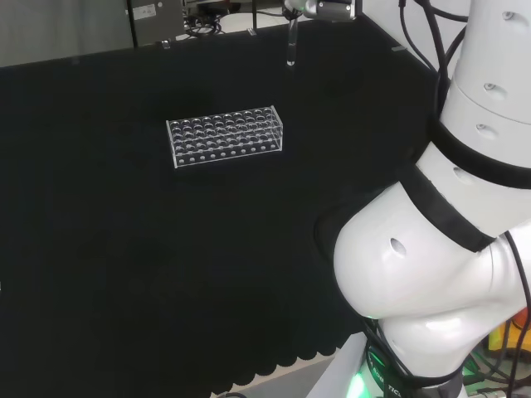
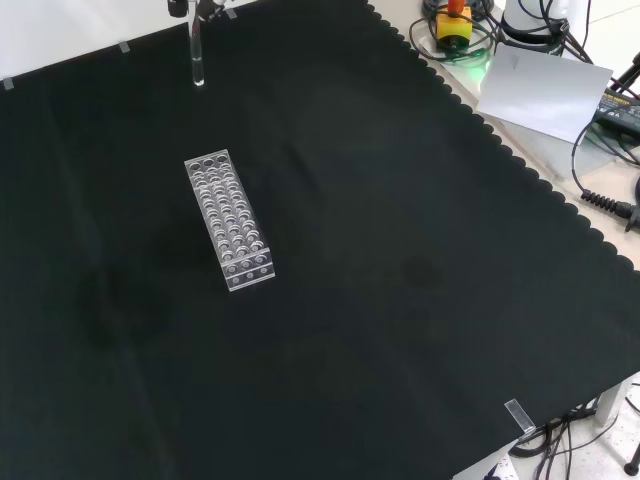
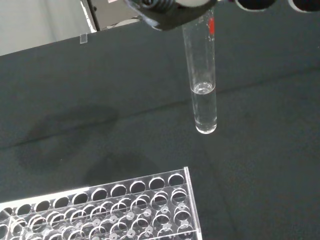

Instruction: Shake the test tube.

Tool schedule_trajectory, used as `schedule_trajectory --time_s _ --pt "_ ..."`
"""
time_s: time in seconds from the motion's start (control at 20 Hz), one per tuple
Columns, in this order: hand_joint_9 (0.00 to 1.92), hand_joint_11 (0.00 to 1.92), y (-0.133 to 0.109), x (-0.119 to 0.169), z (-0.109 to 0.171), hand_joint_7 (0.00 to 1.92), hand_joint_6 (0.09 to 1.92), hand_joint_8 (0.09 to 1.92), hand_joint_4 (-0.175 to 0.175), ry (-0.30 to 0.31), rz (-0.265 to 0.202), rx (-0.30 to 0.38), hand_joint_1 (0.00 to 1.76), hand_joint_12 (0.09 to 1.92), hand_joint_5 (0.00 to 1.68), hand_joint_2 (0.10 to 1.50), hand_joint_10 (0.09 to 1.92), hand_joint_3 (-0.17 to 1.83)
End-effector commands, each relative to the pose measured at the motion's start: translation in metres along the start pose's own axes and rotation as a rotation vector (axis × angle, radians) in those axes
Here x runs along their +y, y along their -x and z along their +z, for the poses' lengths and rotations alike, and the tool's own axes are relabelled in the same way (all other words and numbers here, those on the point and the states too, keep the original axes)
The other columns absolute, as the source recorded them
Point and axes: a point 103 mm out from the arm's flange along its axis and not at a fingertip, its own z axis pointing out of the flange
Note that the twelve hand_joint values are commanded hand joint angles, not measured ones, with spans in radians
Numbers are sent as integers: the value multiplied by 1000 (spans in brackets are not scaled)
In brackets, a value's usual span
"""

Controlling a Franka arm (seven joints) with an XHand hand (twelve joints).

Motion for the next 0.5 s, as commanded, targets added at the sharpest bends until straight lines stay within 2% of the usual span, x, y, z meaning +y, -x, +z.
schedule_trajectory --time_s 0.05,0.25,0.5 --pt "1671 1212 -25 -1 5 1789 115 325 -175 -5 -43 25 1234 931 1489 1025 360 -175" --pt "1671 1212 -64 0 11 1790 113 325 -175 -16 -112 56 1234 930 1490 1025 360 -175" --pt "1671 1212 -123 -9 18 1790 110 324 -175 -37 -235 111 1234 930 1492 1025 360 -175"
